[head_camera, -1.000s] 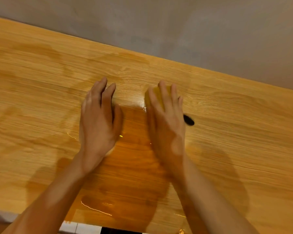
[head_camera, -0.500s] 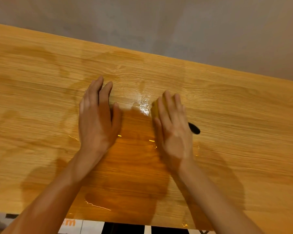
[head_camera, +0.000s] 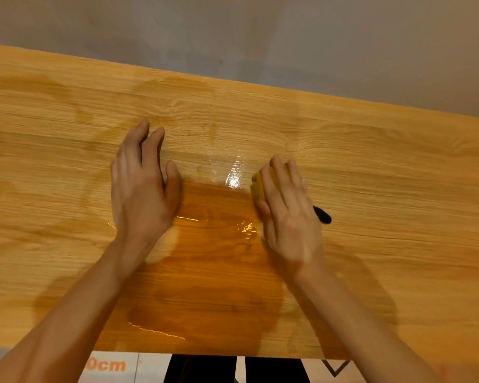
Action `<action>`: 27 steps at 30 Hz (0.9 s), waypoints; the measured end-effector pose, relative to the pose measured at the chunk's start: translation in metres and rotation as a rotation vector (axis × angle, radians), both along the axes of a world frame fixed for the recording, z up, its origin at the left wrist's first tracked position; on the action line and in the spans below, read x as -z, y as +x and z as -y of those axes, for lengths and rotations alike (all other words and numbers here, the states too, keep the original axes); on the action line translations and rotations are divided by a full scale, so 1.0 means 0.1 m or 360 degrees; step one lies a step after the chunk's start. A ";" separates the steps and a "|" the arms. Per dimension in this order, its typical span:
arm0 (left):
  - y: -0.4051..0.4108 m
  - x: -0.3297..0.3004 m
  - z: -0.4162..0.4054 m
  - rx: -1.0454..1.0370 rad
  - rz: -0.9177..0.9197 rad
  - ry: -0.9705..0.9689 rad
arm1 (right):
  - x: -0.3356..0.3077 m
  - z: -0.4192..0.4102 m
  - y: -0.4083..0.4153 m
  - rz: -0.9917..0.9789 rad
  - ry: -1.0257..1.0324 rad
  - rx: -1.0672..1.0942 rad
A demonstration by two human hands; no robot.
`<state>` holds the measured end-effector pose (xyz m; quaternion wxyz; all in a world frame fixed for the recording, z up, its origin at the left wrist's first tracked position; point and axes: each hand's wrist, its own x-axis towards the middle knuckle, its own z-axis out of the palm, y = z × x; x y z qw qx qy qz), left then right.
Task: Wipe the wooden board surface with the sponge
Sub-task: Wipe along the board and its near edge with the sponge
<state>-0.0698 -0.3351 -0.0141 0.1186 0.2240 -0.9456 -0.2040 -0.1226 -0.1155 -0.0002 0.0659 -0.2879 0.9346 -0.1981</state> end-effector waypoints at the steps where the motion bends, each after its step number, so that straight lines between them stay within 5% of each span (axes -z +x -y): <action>1: 0.00 0.00 -0.01 -0.0002 0.0005 -0.0007 | -0.02 -0.02 -0.12 0.0016 0.0027 -0.0060; 7: 0.01 0.02 0.01 -0.0009 0.0024 0.0008 | -0.04 0.15 -1.14 0.0005 -0.0074 0.0506; 15: -0.02 -0.07 -0.02 -0.0075 0.0076 0.0131 | -0.04 -0.23 0.11 -0.0025 -0.0030 0.0090; 23: 0.57 -0.19 -0.34 0.0253 0.0168 0.0244 | -0.07 -0.11 -0.55 0.0039 -0.0274 0.0859; 27: 0.73 -0.14 -0.48 0.0279 0.0189 0.0278 | 0.01 0.41 -0.01 -0.0068 -0.0146 0.0586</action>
